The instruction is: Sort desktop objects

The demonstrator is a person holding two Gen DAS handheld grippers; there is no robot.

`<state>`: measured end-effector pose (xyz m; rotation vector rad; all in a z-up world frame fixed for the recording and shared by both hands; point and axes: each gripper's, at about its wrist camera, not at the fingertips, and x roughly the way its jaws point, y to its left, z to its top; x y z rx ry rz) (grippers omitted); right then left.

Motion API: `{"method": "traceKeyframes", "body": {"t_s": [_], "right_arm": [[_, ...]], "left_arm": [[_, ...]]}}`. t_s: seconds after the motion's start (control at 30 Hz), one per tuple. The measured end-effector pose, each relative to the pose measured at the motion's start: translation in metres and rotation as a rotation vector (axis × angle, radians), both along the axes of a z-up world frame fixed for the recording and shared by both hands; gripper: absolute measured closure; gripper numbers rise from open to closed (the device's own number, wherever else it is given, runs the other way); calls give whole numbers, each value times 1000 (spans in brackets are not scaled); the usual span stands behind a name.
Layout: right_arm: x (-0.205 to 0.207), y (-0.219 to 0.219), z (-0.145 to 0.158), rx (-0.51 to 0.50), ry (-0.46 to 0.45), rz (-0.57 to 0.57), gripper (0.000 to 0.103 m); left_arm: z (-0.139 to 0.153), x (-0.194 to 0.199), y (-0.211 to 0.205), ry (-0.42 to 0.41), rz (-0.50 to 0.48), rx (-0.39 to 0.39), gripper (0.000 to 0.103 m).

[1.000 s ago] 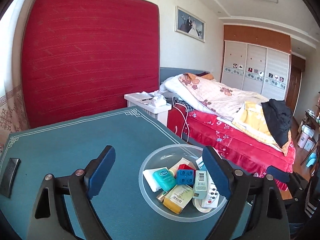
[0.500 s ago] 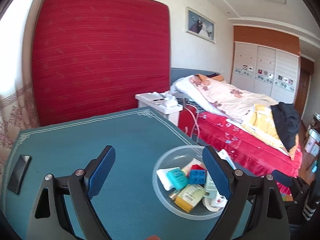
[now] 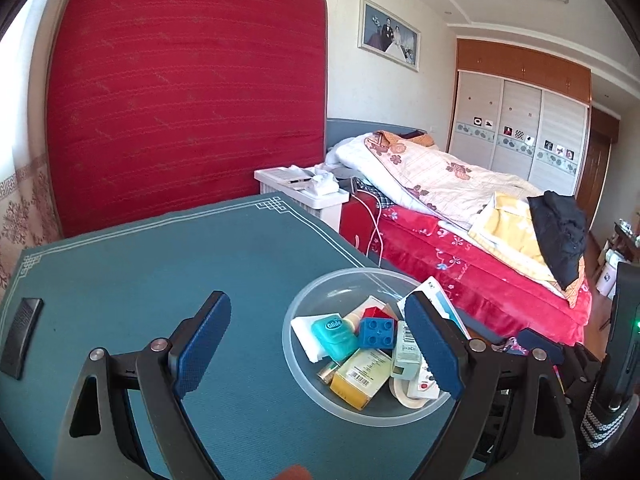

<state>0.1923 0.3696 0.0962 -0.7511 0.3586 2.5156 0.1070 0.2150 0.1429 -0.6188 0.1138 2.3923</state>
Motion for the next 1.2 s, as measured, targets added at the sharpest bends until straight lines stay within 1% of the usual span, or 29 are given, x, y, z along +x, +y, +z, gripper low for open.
{"method": "traceKeyframes", "body": {"t_s": [0.13, 0.3, 0.47, 0.63, 0.73, 0.93, 1.2], "right_arm": [[0, 3, -3, 12, -11, -16, 0], [1, 12, -9, -18, -20, -35, 0], [0, 12, -12, -21, -33, -34, 0], [-2, 11, -12, -15, -37, -29, 0], [-2, 11, -12, -17, -39, -30, 0], [-3, 7, -10, 14, -44, -28, 0], [-7, 6, -12, 24, -60, -20, 0]], "left_arm": [[-3, 0, 4, 18, 21, -30, 12], [-6, -1, 4, 5, 14, -25, 12], [-11, 0, 12, 20, 18, -71, 12], [-13, 2, 13, 5, -14, -65, 12], [-13, 4, 15, 17, -14, -73, 12], [-13, 5, 17, 25, -14, -84, 12], [-16, 1, 18, -25, -54, -66, 12]]}}
